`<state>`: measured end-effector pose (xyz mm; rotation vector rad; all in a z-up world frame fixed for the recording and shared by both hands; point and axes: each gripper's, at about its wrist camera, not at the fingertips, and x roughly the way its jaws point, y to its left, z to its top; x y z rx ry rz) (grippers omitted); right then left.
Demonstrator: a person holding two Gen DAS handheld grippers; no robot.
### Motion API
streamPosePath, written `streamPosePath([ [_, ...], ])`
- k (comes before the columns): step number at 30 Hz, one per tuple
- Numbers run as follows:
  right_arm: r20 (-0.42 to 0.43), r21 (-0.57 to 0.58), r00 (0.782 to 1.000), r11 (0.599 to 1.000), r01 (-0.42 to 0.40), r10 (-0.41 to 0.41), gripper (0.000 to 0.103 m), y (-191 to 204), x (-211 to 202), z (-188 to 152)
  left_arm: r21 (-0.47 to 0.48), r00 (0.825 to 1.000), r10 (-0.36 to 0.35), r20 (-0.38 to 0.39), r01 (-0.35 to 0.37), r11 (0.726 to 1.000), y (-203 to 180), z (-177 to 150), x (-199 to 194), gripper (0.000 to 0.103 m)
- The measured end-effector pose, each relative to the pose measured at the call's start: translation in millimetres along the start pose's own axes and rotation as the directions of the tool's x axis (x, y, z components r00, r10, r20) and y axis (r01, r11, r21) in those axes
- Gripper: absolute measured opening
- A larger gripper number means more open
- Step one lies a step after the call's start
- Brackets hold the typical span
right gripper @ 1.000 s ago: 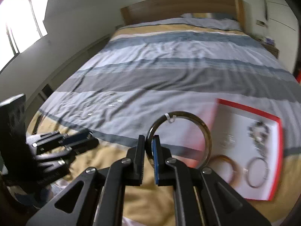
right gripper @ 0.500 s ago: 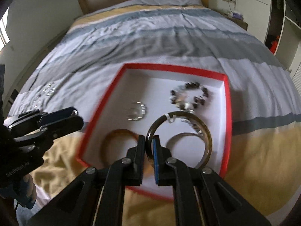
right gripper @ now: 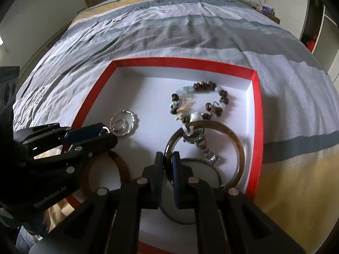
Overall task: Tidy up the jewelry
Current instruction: 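Carry the ring and wooden bangle into the red box and release both, then withdraw both tools from the box toward the silver necklace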
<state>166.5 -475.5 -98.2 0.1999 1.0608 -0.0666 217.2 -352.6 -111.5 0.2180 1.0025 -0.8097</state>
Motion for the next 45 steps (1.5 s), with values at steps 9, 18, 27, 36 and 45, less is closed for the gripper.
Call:
streamPosePath([
  [9, -0.019, -0.023, 1.0, 1.0, 0.008, -0.008, 0.01, 5.4, -1.2, 2.0, -0.038, 0.999, -0.038, 0.015, 0.038, 0.999, 7.5, -2.0, -8.5, 0.024],
  [18, 0.007, -0.033, 1.0, 0.999, 0.02, -0.02, 0.025, 9.3, -21.6, -4.9, -0.022, 0.999, -0.042, 0.029, 0.043, 0.999, 3.2, -3.5, -33.6, 0.042],
  [27, 0.081, -0.002, 0.996, 0.999, 0.035, -0.034, 0.025, 12.5, -80.9, -26.3, -0.034, 0.994, -0.035, 0.099, 0.038, 0.999, 4.7, -15.0, -108.4, 0.046],
  [36, 0.211, 0.075, 0.977, 0.996, -0.042, 0.025, 0.033, 49.2, -160.6, -62.6, -0.106, 0.981, 0.024, 0.19, -0.004, 0.994, 16.7, -61.9, -215.4, 0.059],
  [45, 0.313, 0.054, 0.948, 0.996, -0.074, 0.053, 0.037, 110.7, -225.2, -109.8, -0.172, 0.934, 0.216, 0.284, -0.172, 0.97, 17.6, -142.9, -305.9, 0.073],
])
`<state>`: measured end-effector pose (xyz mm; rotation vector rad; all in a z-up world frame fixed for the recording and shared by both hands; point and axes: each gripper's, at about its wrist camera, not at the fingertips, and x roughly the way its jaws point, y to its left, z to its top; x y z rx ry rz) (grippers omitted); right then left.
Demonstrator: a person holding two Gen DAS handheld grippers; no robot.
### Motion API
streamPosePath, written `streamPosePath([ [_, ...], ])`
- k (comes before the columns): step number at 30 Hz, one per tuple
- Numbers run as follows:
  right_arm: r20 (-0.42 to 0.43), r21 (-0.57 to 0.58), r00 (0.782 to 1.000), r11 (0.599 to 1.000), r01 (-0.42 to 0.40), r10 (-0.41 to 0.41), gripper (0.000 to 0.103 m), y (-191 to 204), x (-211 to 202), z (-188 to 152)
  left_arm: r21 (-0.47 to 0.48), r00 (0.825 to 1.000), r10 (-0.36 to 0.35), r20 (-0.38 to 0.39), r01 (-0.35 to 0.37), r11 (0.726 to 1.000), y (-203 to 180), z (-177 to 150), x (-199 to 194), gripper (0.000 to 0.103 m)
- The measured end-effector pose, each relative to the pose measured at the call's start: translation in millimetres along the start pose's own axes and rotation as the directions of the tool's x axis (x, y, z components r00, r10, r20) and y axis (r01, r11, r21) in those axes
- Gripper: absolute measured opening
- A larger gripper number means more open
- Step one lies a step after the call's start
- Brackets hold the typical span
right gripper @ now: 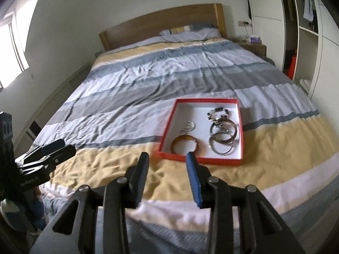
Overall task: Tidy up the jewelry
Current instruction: 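Withdraw both tools from the box toward the silver necklace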
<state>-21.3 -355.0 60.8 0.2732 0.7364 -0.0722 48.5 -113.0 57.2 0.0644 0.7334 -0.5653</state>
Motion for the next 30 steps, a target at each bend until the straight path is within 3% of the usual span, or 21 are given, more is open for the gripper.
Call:
streamPosePath([
  [12, 0.046, -0.066, 0.999, 0.998, 0.004, 0.0, 0.046, 62.6, -49.1, -45.3, -0.073, 0.979, 0.14, 0.15, -0.13, 0.989, 32.0, -68.0, -98.4, 0.077],
  [20, 0.064, -0.104, 0.997, 0.994, -0.031, 0.038, 0.047, 85.5, -59.6, -50.2, -0.139, 0.972, 0.205, 0.115, -0.188, 0.972, 78.2, -95.4, -129.5, 0.081],
  [30, 0.041, -0.118, 0.996, 0.99, -0.071, 0.076, 0.047, 93.7, -36.8, -45.5, -0.211, 0.942, 0.319, 0.102, -0.293, 0.932, 118.0, -107.7, -136.7, 0.086],
])
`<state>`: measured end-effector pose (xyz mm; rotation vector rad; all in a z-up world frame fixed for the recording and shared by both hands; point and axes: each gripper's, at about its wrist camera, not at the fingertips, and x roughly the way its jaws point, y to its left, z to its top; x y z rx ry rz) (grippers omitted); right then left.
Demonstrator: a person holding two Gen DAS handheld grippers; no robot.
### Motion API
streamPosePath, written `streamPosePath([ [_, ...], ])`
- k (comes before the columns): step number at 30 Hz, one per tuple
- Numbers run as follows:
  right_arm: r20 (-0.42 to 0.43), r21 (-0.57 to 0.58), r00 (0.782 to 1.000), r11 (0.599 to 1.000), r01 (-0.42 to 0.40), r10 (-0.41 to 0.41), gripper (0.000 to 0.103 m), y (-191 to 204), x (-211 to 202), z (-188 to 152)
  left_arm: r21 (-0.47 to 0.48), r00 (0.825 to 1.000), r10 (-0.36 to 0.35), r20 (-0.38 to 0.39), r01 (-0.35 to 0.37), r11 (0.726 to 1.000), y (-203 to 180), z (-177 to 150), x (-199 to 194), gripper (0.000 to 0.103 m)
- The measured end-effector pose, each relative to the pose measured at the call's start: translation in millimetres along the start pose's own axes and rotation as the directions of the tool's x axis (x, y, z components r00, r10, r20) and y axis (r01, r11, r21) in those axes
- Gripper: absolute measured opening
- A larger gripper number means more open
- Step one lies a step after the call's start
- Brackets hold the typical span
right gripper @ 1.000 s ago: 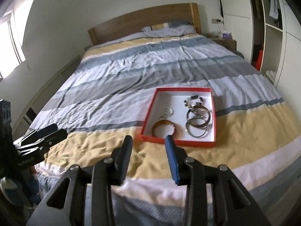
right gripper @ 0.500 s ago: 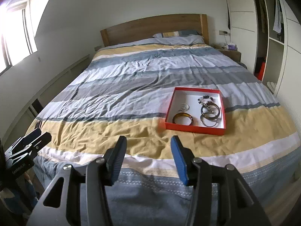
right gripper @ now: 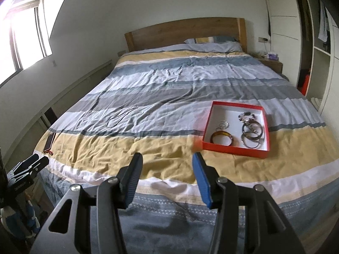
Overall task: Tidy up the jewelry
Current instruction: 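Withdraw both tools from the box toward the silver necklace, then grasp the silver bead necklace with the left tool while the right tool grasps the twisted silver hoop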
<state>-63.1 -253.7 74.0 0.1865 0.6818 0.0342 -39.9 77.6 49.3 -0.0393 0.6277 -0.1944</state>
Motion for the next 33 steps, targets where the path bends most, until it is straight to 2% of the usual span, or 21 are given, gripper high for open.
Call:
streamPosePath([
  [3, -0.021, -0.012, 1.0, 1.0, -0.015, 0.015, 0.047, 1.8, 14.4, 0.9, -0.019, 1.0, 0.024, -0.004, -0.024, 1.0, 7.8, 1.6, 13.3, 0.086],
  [11, -0.117, -0.063, 0.992, 0.996, -0.063, 0.055, 0.047, 12.2, 74.3, 10.2, -0.012, 0.996, -0.012, -0.085, 0.011, 1.0, 24.9, 13.2, 73.6, 0.087],
  [23, -0.256, -0.155, 0.958, 0.972, -0.174, 0.131, 0.047, 46.1, 222.9, 57.7, 0.082, 0.985, -0.006, -0.17, 0.02, 0.996, 41.8, 61.3, 229.9, 0.093],
  [28, -0.285, -0.195, 0.947, 0.958, -0.208, 0.148, 0.047, 59.7, 284.6, 77.6, 0.103, 0.981, 0.007, -0.195, 0.013, 0.995, 48.7, 81.5, 305.9, 0.094],
  [33, -0.31, -0.221, 0.935, 0.944, -0.245, 0.17, 0.047, 73.4, 346.7, 95.3, 0.114, 0.976, 0.026, -0.216, -0.001, 0.993, 54.7, 90.4, 359.6, 0.094],
])
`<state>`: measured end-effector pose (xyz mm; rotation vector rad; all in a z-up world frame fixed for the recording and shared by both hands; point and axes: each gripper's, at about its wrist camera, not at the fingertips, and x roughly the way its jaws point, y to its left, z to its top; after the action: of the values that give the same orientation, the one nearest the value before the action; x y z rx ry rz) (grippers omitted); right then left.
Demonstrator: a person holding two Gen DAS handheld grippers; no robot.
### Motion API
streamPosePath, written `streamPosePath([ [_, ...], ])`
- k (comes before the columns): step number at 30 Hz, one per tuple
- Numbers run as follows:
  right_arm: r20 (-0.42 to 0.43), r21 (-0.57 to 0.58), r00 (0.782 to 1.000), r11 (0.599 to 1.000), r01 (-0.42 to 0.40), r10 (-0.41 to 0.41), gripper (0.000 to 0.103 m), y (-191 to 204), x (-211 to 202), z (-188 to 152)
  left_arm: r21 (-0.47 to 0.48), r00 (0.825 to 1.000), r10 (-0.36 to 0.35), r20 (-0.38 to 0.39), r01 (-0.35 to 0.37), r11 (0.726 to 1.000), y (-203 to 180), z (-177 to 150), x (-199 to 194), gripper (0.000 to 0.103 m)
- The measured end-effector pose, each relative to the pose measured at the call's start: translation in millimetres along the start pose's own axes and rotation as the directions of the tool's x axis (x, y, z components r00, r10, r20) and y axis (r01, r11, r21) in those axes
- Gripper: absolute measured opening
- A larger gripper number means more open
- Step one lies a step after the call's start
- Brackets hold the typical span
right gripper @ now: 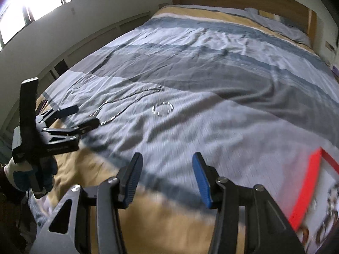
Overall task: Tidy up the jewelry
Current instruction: 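Grasp the silver bead necklace with the left tool while the right tool grasps the twisted silver hoop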
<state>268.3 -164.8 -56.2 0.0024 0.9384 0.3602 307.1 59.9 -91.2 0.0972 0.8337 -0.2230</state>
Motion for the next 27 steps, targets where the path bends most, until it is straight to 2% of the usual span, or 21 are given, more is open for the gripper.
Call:
streamPosePath([
  [6, -0.02, -0.035, 0.999, 0.999, -0.027, 0.026, 0.047, 2.2, 47.5, 26.7, 0.029, 0.999, 0.013, -0.039, -0.012, 1.0, 5.1, 5.3, 42.1, 0.094],
  [14, -0.037, -0.085, 0.998, 0.995, -0.051, 0.048, 0.047, 10.4, 95.9, 54.9, 0.019, 0.998, -0.017, -0.064, 0.019, 1.0, 8.9, 8.9, 61.2, 0.096],
  [18, -0.054, -0.108, 0.997, 0.992, -0.061, 0.055, 0.048, 13.4, 113.0, 63.1, 0.014, 0.997, -0.032, -0.067, 0.033, 0.999, 9.8, 8.2, 63.5, 0.093],
  [24, -0.07, -0.075, 0.995, 0.995, -0.069, 0.064, 0.048, 5.4, 127.8, 63.9, 0.052, 0.997, -0.046, -0.062, 0.049, 0.997, -0.5, 5.3, 60.7, 0.07],
  [27, -0.067, -0.074, 0.995, 0.994, -0.074, 0.069, 0.044, 6.2, 128.0, 61.0, 0.063, 0.997, -0.06, -0.056, 0.063, 0.996, -4.2, 3.4, 57.3, 0.054],
])
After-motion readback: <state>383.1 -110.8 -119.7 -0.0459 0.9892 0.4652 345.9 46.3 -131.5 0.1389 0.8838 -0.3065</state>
